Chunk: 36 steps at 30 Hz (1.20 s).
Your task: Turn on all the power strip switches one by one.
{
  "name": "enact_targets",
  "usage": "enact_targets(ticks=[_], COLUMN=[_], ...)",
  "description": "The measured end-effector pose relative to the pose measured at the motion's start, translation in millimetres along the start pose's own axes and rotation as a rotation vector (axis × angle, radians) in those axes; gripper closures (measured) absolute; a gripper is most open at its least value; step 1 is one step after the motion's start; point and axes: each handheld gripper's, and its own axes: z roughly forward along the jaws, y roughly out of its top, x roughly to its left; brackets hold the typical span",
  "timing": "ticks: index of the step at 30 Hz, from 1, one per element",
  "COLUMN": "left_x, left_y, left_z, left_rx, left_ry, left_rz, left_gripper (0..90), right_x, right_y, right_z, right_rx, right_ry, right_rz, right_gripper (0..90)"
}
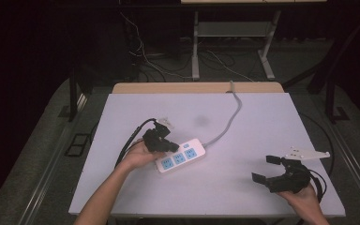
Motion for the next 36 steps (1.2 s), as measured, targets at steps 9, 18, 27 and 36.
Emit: enact_targets(ticks=[9, 18, 27, 36], left_x=[1.3, 0.5, -6.2, -8.7], left_y=[-1.1, -7.7, -3.1, 8.9], left_z=[-0.8, -2.5, -3.5, -13.5], left_rx=[-0.008, -0.052, -0.052, -0.060], left_ry=[-0.008, -0.024, -0.018, -0.007], left_rz=[-0.016, -0.036, -0.006, 0.018], left_gripper=[89.9, 89.8, 89.7, 89.8], right_x=[-1.2, -1.6, -2.2, -1.9], right_y=[-0.1, 0.1, 0.2, 0.2], right_z=[0.4, -1.0, -1.0, -1.9], right_rx=[0.002, -0.005, -0.009, -0.010], right_ry=[0.000, -0.003, -0.002, -0.004], right_rz=[0.000, 0.006, 0.008, 0.008], right_gripper=[0.9, 1.0, 1.0, 1.0])
